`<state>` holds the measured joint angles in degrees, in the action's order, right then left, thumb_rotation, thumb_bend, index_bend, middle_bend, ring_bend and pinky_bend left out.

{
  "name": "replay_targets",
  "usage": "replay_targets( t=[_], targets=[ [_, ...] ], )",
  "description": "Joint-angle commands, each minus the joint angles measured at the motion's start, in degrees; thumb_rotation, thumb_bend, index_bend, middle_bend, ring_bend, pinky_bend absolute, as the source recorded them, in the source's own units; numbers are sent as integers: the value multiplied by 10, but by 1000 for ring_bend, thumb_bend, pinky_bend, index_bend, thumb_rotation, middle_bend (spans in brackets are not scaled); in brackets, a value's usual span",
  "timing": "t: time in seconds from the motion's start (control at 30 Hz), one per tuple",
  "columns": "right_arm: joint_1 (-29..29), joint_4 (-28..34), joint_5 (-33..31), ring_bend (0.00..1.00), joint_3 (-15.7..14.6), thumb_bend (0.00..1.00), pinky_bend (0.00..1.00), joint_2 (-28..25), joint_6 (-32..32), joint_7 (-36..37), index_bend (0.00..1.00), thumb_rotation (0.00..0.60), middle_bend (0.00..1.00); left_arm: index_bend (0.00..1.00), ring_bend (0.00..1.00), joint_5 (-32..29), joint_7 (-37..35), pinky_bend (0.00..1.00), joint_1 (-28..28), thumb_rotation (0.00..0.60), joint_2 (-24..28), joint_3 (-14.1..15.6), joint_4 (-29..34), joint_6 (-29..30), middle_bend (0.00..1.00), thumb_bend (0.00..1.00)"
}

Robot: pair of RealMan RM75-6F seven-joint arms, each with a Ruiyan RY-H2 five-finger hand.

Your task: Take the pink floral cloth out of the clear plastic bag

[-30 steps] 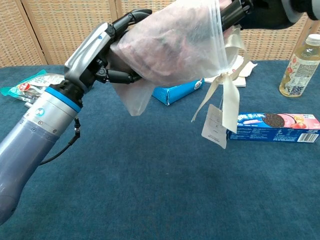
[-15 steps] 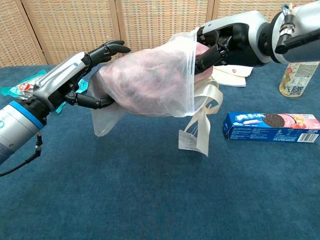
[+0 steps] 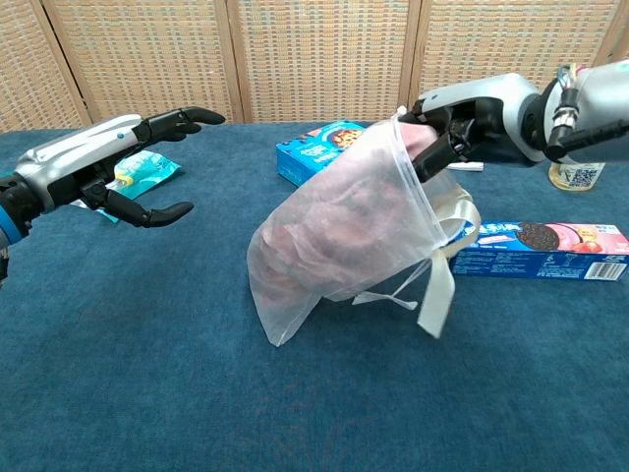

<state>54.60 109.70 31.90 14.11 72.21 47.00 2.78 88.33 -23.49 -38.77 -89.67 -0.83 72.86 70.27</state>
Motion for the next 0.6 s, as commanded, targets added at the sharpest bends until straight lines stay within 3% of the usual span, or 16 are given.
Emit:
replay_targets(
  t=[0.03,0.2,0.43,0.6],
  targets=[
    [-5,-7,3,0,-5,800,0,3,-5,0,739,600,21,65,0,-10,23,0,0,600,23,-3,18,-21,0,389],
    [-11,-12,9,0,-5,804,0,1,-12,4,739,600,21,65,0,-26,57,0,-15,600,42,-12,15,-65,0,389],
    [-16,-10,24,0,-8,806,0,-5,-20,1,739,600,21,85,0,-42,116,0,-77,600,47,-26,-31,-179,0,389],
    [-18,-12,32,0,-10,807,0,-5,-28,1,739,600,21,206,0,-39,151,0,-108,600,24,-30,-56,-219,0,391]
  ],
)
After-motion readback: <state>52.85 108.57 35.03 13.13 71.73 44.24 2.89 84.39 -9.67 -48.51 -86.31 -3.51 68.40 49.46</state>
